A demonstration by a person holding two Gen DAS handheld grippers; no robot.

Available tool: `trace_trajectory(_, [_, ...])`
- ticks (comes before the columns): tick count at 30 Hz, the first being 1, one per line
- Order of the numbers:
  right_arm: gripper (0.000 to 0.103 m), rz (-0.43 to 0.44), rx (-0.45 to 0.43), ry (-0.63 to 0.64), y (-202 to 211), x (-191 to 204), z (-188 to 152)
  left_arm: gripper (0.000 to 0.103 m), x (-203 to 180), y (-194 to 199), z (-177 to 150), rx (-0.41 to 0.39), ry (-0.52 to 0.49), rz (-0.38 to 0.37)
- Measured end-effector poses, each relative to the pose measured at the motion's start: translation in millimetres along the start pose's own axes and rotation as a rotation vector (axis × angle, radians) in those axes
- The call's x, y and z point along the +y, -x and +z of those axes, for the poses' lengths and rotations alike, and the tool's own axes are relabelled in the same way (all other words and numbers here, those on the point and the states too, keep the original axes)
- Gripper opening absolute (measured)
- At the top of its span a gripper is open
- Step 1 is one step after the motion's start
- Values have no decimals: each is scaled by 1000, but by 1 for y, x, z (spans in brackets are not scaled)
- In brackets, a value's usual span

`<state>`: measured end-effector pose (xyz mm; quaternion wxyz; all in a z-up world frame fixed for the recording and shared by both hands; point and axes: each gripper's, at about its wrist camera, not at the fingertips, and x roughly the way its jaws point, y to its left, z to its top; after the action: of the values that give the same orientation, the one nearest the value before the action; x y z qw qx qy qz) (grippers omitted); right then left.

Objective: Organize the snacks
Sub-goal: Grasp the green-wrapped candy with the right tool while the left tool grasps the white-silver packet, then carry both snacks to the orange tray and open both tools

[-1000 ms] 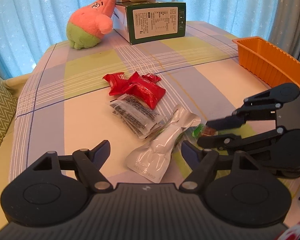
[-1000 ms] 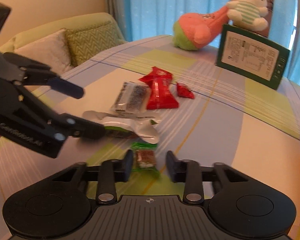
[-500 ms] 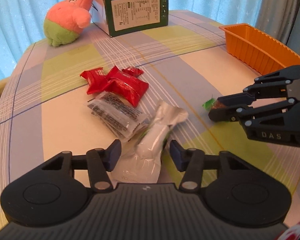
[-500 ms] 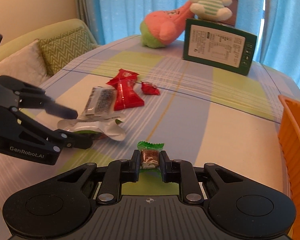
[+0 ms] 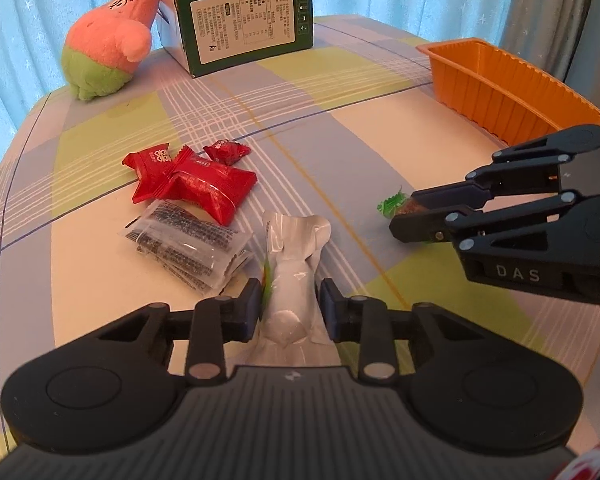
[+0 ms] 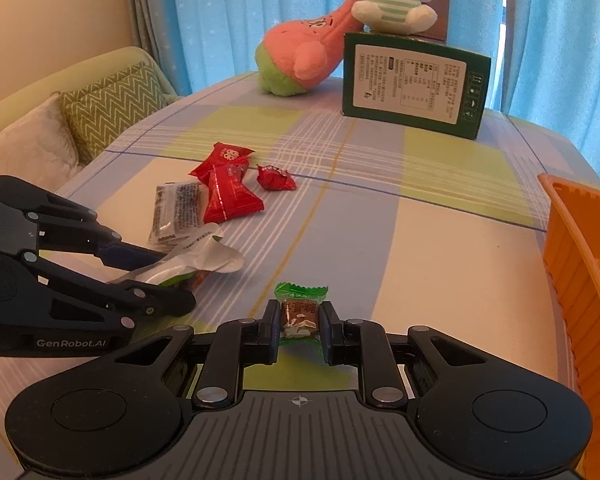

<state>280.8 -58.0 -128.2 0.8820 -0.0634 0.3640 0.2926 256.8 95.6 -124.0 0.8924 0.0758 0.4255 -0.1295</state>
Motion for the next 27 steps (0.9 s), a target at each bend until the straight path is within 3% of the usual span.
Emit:
trace_trajectory(10, [20, 1, -33, -33, 9, -4, 4, 27, -1, 8, 4, -44, 90, 48])
trace_trajectory(27, [20, -55, -106, -114, 42, -25, 10, 27, -22, 21, 32, -114, 171, 25])
